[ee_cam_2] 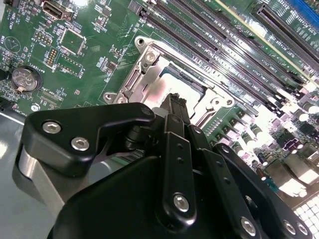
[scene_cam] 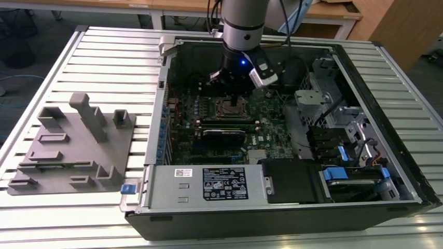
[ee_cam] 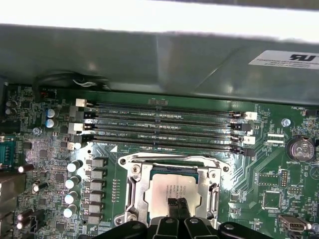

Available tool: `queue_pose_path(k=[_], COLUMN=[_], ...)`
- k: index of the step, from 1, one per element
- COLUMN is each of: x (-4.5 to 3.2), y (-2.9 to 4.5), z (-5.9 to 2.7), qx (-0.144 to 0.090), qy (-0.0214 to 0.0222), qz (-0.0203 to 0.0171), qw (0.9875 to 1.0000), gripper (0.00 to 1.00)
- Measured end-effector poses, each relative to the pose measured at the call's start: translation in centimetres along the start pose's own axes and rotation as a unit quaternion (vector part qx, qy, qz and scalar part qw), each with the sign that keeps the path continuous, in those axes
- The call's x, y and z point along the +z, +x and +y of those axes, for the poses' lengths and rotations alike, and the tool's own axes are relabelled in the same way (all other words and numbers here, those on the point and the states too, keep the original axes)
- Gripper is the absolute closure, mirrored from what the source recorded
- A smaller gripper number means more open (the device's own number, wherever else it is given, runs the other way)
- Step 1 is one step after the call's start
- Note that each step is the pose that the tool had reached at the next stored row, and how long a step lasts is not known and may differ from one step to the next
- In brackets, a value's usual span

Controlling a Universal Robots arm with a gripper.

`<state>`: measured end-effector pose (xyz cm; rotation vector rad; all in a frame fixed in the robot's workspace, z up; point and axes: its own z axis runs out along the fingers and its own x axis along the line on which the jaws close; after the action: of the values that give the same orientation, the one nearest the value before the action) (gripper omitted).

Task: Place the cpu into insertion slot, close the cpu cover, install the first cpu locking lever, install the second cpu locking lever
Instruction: 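Install the second cpu locking lever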

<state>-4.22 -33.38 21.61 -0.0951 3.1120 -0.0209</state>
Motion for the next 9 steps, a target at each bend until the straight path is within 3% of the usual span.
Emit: queue_pose_path(k=[9], x=[-0.1], y=[0.01], z=[-0.23], qx=[0.0], qy=[-0.0002], qz=[-0.0001], qw=[1.0], gripper=[0.89])
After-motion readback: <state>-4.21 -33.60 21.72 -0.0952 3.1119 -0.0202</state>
